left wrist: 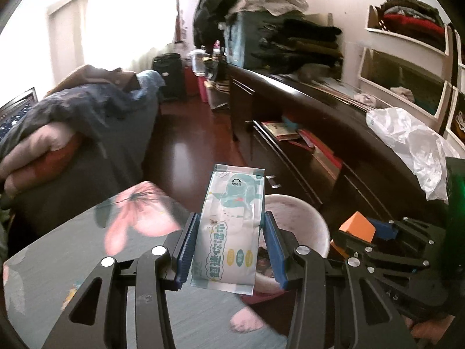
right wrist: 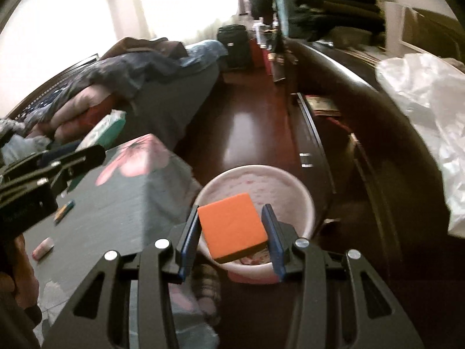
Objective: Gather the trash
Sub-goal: 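Carry packet and cube over the pink wastebasket and open both grippers, then move both open grippers back over the table, then grasp the pink glue stick with the left gripper while the right grasps the candy tube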
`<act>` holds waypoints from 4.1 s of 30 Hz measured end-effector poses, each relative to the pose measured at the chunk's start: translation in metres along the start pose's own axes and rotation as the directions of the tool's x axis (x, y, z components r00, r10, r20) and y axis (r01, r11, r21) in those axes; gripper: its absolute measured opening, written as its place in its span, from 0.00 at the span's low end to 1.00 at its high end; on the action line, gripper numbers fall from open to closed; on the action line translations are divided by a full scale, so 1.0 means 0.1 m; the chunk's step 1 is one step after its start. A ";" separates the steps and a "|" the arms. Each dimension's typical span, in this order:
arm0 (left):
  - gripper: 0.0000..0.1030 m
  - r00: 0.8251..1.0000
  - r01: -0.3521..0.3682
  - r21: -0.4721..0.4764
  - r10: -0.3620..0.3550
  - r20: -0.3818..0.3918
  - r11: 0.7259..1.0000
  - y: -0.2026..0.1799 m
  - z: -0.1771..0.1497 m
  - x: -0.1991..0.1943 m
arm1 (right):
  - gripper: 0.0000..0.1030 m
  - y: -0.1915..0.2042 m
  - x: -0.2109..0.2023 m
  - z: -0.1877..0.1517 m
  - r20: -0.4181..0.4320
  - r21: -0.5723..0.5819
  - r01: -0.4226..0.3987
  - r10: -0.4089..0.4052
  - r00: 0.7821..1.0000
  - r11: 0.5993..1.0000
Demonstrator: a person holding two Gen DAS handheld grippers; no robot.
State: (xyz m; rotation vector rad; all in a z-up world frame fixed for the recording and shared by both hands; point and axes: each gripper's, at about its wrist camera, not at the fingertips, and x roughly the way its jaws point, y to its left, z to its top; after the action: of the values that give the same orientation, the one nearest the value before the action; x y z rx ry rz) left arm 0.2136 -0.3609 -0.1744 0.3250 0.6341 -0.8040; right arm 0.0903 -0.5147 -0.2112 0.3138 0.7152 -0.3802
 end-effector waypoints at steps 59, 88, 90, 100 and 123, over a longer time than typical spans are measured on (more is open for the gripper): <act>0.66 0.962 -0.107 -0.049 0.091 -0.259 0.993 2.11 -1.89 -0.53 | 0.82 2.09 0.21 -0.44 -0.130 -0.322 -0.177 0.142 0.981 0.930; 0.22 0.985 -0.130 -0.196 0.105 -0.134 0.972 2.61 -2.24 -1.27 | 0.91 3.87 1.61 -0.25 -0.313 -0.674 -0.406 0.260 0.914 0.617; 0.22 0.986 -0.131 -0.208 0.105 -0.133 0.969 2.61 -2.23 -1.29 | 0.82 3.90 1.67 -0.22 -0.362 -0.626 -0.458 0.285 0.887 0.631; 0.22 0.975 -0.208 -0.305 0.175 -0.134 0.929 2.72 -2.17 -1.39 | 0.23 3.82 1.40 -0.17 -0.418 -0.514 -0.557 0.377 0.827 0.653; 0.22 0.981 -0.192 -0.334 0.184 -0.057 0.923 2.15 -1.62 -1.49 | 0.23 2.56 0.04 -0.48 -0.312 -0.267 -0.563 0.482 0.818 0.782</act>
State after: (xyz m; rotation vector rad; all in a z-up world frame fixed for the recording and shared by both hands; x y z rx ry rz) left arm 0.2323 -0.0551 -0.1966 0.0790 0.7398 -0.4952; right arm 0.1781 -0.2694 -0.2105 0.2080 0.8692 0.3299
